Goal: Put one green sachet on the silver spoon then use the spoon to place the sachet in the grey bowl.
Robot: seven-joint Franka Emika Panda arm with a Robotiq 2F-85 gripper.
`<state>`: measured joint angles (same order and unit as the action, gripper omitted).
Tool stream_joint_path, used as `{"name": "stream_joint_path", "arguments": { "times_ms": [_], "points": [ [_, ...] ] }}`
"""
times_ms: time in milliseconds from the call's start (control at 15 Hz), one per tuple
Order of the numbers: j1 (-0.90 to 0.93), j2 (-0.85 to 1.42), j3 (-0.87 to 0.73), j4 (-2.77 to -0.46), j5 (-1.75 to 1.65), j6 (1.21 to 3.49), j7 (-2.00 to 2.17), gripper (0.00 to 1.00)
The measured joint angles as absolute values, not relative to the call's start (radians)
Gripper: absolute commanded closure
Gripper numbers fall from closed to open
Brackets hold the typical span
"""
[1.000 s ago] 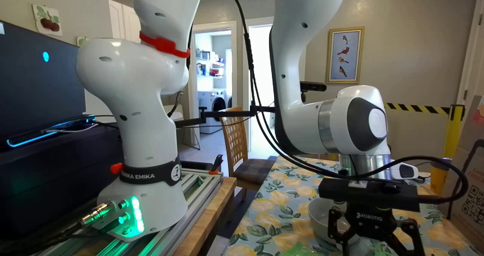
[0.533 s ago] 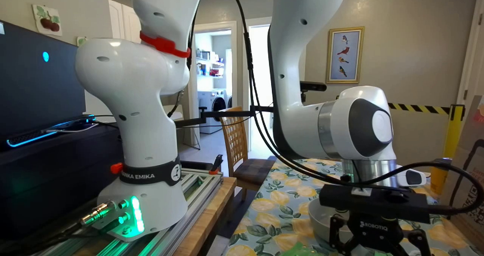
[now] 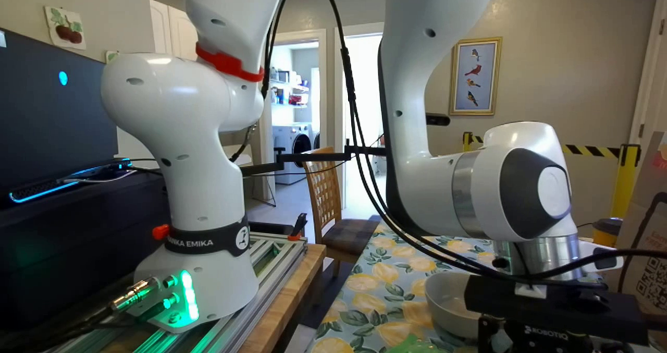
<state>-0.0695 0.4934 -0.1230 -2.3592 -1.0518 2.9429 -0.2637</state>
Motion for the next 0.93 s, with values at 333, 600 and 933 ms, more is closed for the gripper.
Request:
{"name": "stream_joint_path", "arguments": {
  "times_ms": [333, 600, 933],
  "points": [
    [-0.14, 0.562, -0.099, -2.326, -1.046, 3.093, -0.334, 0.0],
    [-0.21, 0.621, -0.033, -2.306, -1.04, 3.122, -0.388, 0.0],
    [-0.286, 0.658, 0.05, -2.286, -1.023, 3.116, -0.418, 0.0]
  ]
}}
